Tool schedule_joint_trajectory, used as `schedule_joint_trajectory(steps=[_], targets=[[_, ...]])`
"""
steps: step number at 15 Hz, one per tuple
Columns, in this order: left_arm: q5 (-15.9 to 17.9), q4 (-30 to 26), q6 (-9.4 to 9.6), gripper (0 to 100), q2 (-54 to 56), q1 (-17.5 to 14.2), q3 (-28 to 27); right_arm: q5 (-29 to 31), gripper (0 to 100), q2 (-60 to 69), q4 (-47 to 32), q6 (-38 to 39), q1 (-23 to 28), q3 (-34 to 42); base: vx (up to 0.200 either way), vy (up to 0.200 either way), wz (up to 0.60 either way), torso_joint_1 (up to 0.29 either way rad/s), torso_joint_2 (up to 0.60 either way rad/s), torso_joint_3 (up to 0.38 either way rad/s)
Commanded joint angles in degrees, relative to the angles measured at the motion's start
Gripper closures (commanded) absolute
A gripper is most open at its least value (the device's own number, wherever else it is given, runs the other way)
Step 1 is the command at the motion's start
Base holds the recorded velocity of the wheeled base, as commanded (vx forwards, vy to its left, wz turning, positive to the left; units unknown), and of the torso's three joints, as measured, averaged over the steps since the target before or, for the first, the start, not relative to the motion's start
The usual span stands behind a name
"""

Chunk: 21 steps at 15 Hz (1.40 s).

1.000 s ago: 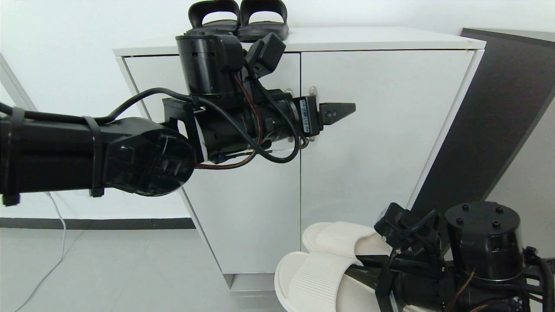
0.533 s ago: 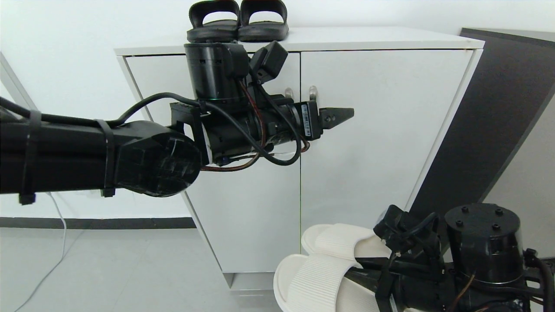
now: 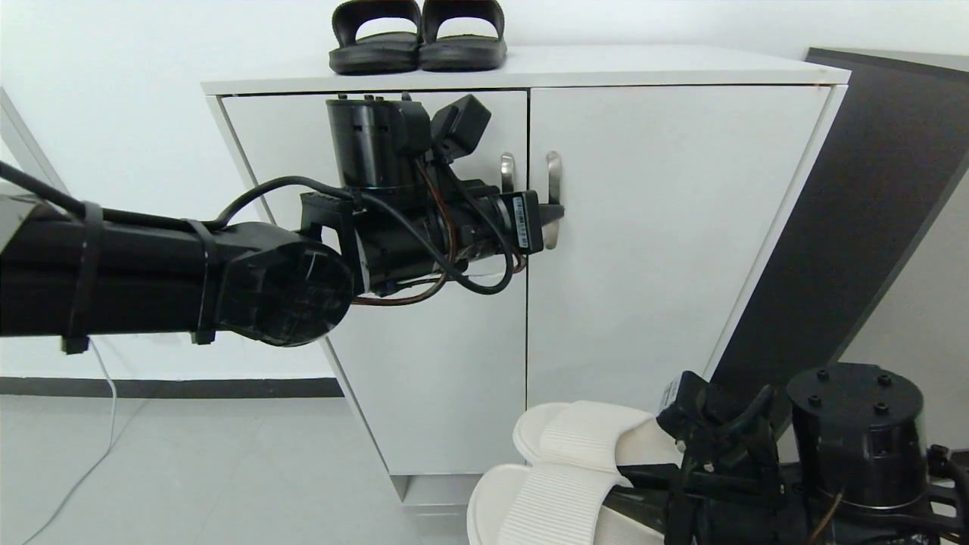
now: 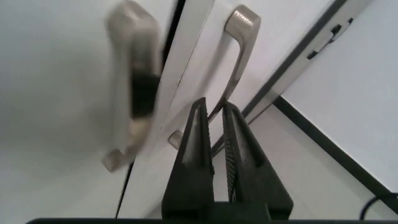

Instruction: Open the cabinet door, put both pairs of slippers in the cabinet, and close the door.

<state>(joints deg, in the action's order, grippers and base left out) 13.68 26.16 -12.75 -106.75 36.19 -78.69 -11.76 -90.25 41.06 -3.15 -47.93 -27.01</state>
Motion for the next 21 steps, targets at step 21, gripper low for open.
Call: schedule_joint_trajectory(steps=[21], targets=[[0.56,4.86,-5.44,100,9.19,-1.83,13.21,-4.85,100,2.36,0.51,-2.04,-1.37,3.02,0.0,0.0,0.0,0.0,0.0,0.0]])
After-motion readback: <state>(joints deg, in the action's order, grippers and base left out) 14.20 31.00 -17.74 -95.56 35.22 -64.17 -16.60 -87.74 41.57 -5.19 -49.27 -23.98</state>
